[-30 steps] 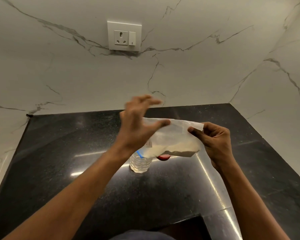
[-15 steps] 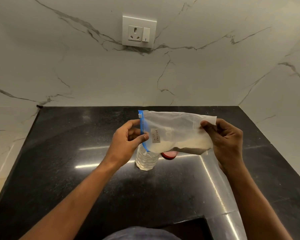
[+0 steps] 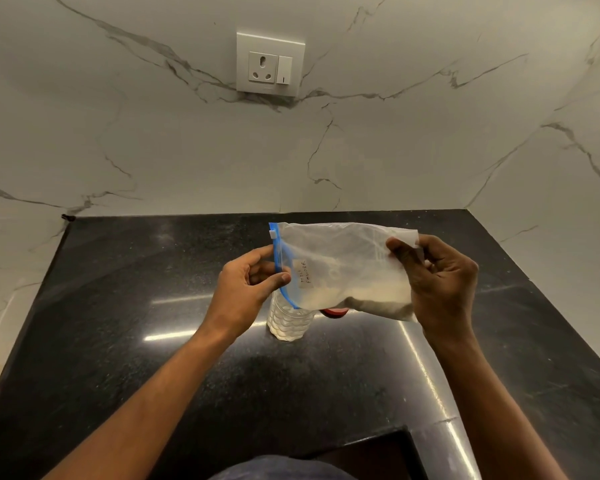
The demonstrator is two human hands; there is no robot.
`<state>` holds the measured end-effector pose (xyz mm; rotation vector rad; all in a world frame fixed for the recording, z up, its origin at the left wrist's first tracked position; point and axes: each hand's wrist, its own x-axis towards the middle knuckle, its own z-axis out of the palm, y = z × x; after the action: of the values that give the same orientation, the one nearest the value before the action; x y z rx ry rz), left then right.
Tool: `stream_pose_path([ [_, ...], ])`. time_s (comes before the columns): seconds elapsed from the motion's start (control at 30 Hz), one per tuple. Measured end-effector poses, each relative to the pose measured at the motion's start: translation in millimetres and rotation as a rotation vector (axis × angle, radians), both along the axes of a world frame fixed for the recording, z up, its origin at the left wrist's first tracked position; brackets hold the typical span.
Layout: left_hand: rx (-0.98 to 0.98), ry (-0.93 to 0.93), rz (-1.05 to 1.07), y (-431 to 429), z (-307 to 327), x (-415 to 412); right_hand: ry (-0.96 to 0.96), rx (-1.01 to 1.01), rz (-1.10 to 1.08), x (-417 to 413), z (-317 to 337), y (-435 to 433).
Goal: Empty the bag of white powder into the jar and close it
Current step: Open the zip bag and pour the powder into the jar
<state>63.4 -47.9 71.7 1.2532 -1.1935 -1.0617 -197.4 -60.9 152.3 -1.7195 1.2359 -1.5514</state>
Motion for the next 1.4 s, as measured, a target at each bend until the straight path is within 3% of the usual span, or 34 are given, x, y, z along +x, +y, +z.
stream_pose_path([
  [0.4, 0.006, 0.020, 0.007, -4, -3, 2, 0.120, -0.041, 0.015, 9, 8, 4],
  [1.4, -0.024, 0.064, -0.020, 3, -1, -3, 0.145, 0.036, 0.046, 7, 23, 1],
])
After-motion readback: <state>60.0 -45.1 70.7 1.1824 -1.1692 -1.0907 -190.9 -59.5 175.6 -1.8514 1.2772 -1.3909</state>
